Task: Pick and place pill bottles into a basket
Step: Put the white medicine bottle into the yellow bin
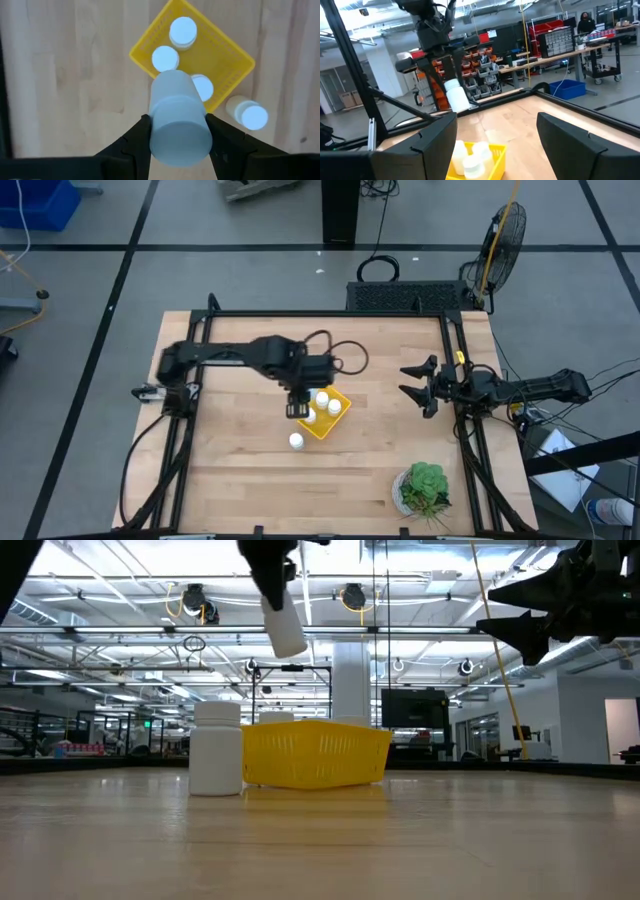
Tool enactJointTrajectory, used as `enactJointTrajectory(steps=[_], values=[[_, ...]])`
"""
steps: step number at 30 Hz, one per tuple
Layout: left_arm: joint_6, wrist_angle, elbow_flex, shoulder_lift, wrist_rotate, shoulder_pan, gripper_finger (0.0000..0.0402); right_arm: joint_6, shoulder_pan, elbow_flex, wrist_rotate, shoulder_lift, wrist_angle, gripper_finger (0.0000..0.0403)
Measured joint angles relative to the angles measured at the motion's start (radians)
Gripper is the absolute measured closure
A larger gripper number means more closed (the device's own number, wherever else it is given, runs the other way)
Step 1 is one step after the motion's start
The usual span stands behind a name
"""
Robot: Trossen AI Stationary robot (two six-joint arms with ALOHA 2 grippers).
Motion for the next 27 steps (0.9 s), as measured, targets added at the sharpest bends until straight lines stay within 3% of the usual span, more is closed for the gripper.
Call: enactJointTrajectory(steps=[4, 7, 27], values=[[0.072, -0.096, 0.172, 0.119, -0.016, 0.004, 0.0243, -0.006, 0.000, 0.000, 0.000, 0.000, -0.002, 0.0138], [0.112, -0.122, 0.235, 0.171, -0.012, 0.004, 0.0243, -0.007, 0.000, 0.000, -0.001, 0.000, -0.009, 0.0138], [0.139, 0.017, 0.114, 0.239, 0.066, -0.038, 0.0243, 0.008, 0.001, 0.000, -0.008, 0.000, -0.033, 0.0138]])
